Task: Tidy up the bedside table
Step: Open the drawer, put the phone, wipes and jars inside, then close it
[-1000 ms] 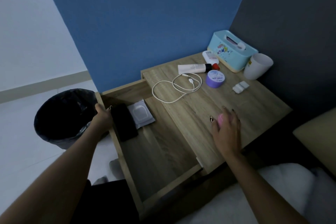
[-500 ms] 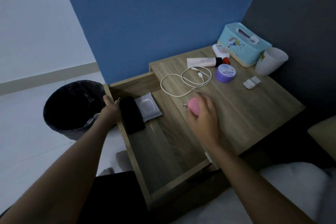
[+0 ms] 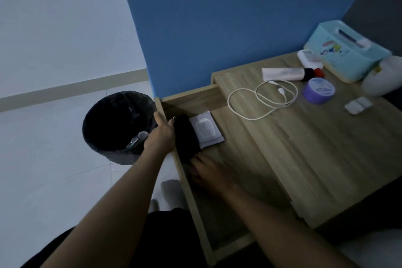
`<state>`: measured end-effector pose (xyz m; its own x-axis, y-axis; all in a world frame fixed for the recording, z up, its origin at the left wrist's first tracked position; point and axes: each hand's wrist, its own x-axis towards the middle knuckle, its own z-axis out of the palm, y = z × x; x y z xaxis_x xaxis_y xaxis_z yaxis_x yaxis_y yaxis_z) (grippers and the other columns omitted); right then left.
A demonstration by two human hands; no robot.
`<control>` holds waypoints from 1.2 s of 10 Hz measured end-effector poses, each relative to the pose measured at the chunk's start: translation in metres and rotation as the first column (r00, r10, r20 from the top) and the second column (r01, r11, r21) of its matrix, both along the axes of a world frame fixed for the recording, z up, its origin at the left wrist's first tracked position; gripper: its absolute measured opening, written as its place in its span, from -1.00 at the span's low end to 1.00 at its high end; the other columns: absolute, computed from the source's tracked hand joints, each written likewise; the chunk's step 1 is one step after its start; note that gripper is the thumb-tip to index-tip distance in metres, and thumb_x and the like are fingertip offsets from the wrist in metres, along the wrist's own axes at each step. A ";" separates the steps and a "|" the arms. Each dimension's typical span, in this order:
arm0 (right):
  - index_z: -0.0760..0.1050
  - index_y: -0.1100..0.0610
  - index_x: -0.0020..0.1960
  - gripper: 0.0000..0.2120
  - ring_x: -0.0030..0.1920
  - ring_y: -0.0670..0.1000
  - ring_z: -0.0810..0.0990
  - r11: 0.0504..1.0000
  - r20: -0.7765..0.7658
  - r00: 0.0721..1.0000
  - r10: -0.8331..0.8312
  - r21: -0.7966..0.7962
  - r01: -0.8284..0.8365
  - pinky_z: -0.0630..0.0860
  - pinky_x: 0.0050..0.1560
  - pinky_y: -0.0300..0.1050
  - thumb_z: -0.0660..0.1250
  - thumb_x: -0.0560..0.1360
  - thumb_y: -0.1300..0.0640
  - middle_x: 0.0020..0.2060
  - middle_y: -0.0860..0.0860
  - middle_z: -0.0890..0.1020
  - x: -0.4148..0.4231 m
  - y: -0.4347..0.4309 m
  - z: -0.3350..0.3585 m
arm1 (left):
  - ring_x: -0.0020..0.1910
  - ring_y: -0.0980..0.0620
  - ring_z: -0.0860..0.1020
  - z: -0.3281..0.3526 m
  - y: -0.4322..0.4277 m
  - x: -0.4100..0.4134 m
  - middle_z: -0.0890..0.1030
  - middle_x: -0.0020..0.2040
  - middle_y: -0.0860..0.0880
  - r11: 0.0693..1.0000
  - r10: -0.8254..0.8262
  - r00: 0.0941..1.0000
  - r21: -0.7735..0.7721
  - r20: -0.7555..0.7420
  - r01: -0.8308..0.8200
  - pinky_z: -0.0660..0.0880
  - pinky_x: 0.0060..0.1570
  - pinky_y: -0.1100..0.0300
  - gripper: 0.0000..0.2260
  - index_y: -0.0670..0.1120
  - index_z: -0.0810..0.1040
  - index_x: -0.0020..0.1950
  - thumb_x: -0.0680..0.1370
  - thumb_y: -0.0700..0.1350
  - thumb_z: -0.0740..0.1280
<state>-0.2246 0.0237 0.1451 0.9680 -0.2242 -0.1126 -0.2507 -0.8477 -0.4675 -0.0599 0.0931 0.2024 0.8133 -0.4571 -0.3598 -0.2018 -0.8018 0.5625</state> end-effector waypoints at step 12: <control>0.50 0.15 0.25 -0.67 0.08 0.08 0.61 0.988 0.356 0.925 -0.134 -0.026 0.153 0.54 0.13 -0.03 0.19 0.54 0.07 0.09 0.12 0.63 -0.008 0.025 0.020 | 0.04 -0.32 0.59 0.005 0.010 -0.002 0.45 0.28 -0.42 0.994 -0.084 0.991 0.084 0.108 0.075 0.51 0.06 -0.22 -0.50 -0.24 -0.03 0.49 0.66 0.04 -0.07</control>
